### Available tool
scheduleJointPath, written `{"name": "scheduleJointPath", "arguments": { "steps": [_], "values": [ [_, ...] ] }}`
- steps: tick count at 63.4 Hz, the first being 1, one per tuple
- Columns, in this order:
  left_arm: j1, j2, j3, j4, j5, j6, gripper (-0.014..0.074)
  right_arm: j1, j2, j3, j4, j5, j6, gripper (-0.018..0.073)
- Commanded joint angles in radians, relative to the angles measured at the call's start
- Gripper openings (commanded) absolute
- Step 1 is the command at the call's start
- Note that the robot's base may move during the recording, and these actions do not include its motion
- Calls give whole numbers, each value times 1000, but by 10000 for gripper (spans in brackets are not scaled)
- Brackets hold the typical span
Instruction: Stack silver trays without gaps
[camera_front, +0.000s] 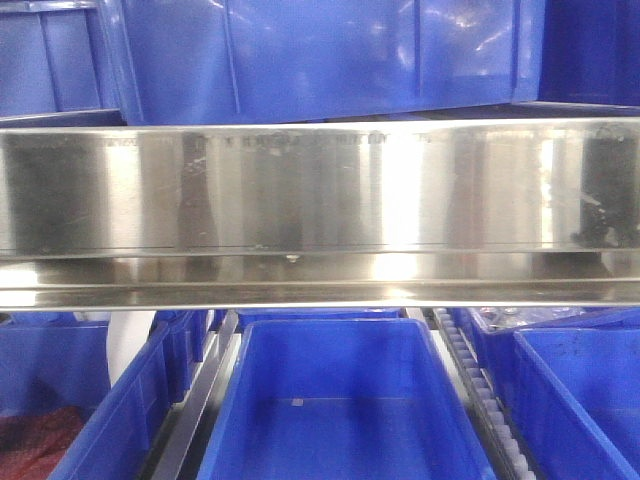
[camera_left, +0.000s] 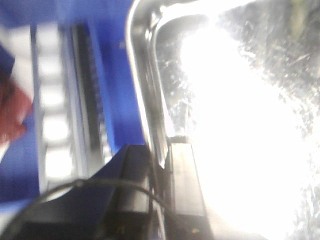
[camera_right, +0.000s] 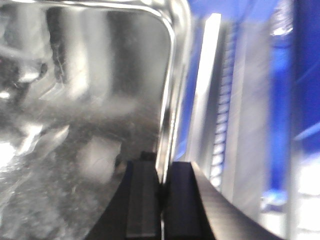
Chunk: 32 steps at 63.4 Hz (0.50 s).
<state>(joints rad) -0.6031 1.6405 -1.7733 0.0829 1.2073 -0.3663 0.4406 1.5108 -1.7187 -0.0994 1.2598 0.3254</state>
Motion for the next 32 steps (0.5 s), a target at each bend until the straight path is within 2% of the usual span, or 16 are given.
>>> {"name": "scheduleJointPath", "arguments": {
  "steps": [1, 13, 32],
  "values": [
    [-11, -88, 36, 39, 104, 32, -48, 27, -83, 34, -59, -34, 17, 56],
    [-36, -178, 92, 32, 104, 16, -47, 96, -136, 141, -81, -54, 64, 56],
    [-107, -217, 95, 67, 104, -25, -41, 189, -137, 99, -122, -16, 94, 56]
  ]
}}
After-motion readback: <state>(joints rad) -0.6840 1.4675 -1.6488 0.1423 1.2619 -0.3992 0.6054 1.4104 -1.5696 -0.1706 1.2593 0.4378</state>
